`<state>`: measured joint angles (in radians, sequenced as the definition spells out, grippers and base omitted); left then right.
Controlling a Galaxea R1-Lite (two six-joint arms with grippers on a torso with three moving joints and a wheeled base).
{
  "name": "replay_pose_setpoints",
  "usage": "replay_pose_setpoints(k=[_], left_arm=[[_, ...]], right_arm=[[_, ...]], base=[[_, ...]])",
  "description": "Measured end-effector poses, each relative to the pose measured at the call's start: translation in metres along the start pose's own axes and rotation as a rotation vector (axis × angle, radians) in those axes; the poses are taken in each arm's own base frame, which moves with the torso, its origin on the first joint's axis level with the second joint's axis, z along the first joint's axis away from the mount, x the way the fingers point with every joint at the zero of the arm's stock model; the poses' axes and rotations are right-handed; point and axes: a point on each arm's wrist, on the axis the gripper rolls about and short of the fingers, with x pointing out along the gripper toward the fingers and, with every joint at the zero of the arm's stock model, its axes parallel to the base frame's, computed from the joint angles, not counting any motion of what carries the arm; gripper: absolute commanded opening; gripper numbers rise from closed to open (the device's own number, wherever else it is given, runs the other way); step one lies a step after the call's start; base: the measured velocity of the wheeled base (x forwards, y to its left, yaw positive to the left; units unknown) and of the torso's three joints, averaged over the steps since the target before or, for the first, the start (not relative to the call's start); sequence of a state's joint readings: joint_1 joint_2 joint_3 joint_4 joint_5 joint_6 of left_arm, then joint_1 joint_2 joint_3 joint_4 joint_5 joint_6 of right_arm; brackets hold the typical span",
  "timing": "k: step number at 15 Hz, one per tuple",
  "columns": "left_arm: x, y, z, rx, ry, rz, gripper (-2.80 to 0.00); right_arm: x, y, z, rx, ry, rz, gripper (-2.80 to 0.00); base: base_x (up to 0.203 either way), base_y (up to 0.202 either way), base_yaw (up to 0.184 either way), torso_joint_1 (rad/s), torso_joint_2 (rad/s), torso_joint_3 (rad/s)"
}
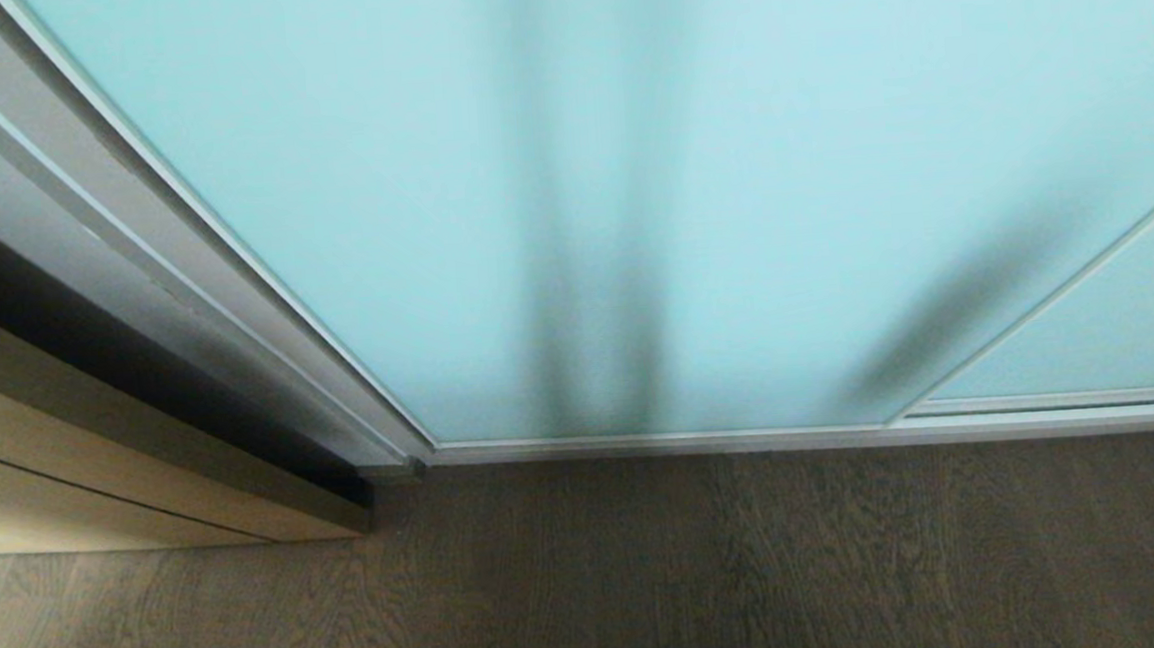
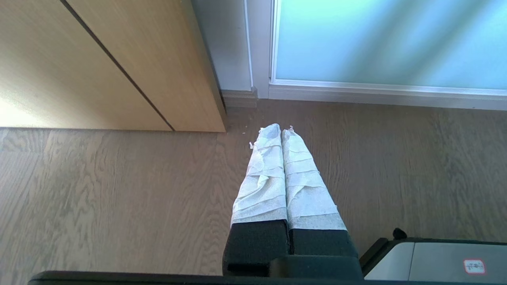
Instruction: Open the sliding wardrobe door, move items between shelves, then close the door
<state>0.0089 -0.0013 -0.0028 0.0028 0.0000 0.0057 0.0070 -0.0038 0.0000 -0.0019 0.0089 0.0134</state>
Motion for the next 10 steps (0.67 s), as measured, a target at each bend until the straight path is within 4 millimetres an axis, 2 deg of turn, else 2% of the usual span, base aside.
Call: replay_pose_setpoints(k=[10], left_arm=[[0.0, 0.0, 0.0, 0.0, 0.0, 0.0, -2.8]], right_arm=[[0.0, -0.0002, -0.0003, 0.003, 0.003, -0.01, -2.8]], base=[[0.0, 0.0, 0.0, 0.0, 0.0, 0.0]])
